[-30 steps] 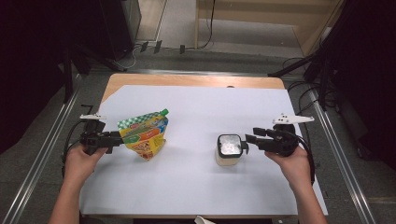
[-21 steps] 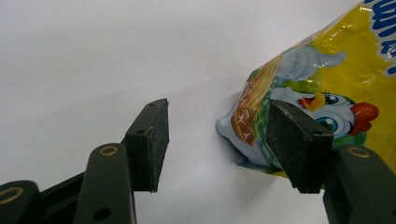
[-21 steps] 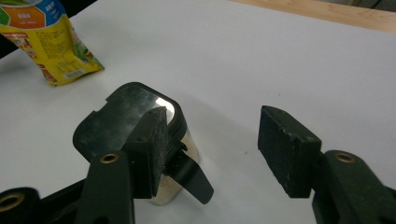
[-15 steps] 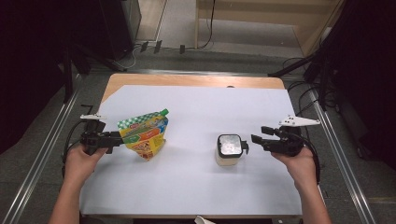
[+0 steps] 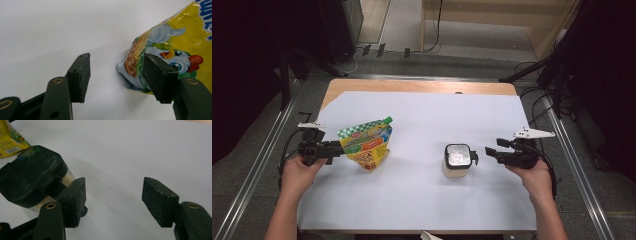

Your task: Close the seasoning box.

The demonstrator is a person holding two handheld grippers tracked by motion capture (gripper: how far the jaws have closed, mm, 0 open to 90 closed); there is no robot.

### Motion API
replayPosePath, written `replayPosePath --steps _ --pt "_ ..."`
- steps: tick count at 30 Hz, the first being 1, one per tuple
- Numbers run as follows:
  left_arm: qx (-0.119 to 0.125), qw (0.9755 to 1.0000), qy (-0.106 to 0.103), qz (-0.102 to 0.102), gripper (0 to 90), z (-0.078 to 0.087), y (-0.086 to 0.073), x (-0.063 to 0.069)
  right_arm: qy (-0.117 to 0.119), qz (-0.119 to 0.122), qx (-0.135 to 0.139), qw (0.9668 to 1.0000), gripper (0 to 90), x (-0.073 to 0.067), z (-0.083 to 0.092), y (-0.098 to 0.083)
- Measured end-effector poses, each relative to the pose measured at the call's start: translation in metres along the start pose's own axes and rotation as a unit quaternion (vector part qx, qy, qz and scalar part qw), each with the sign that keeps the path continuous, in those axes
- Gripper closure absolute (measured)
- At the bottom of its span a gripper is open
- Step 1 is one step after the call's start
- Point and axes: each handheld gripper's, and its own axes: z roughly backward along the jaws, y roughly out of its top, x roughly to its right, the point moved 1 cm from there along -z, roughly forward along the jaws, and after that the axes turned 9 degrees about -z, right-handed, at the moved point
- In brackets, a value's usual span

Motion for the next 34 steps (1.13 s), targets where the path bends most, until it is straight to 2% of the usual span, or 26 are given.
replayPosePath --steps 7,18,34 --pt "-0.001 1.0000 0.000 0.000 40.6 0.000 0.000 0.000 -0.009 -0.020 -0.005 0.9997 33.8 0.010 -0.008 -0.007" --pt "0.000 1.0000 0.000 0.000 40.5 -0.001 0.000 0.000 -0.016 -0.003 -0.014 0.9998 32.1 0.007 -0.017 -0.010" --pt "-0.003 1.0000 -0.001 0.003 40.2 -0.001 0.000 -0.002 -0.027 0.001 -0.016 0.9995 30.3 0.007 -0.018 -0.011"
